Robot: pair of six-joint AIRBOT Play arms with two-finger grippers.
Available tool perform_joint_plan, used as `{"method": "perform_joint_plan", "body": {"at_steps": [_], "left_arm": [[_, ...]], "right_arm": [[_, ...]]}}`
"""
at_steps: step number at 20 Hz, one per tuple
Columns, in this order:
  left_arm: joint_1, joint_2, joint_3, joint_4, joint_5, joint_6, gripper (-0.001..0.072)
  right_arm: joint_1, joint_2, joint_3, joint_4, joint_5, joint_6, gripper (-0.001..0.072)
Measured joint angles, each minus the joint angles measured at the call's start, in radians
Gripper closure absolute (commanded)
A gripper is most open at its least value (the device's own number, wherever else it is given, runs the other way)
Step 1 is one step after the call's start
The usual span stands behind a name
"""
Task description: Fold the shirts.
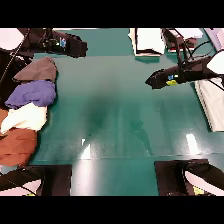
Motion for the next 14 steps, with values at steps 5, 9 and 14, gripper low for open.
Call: {"method": "perform_joint_plan", "body": {"at_steps": [5,9,14], "left_arm": [[0.0,0.0,0.0,0.016,0.045,0.005,0.0333],[0.03,-0.02,0.0,0.288,0.099,-0.094,0.0188],[0.222,-0.148,0.0,0.476,0.079,-0.215,0.0188]], "right_arm": [[0.0,0.0,0.0,0.0,0.0,0.0,0.0694],[0.0,0.0,0.0,0.0,-0.002,0.0,0.0693],[0.0,0.0,0.0,-0.001,-0.007,0.0,0.0693]]}}
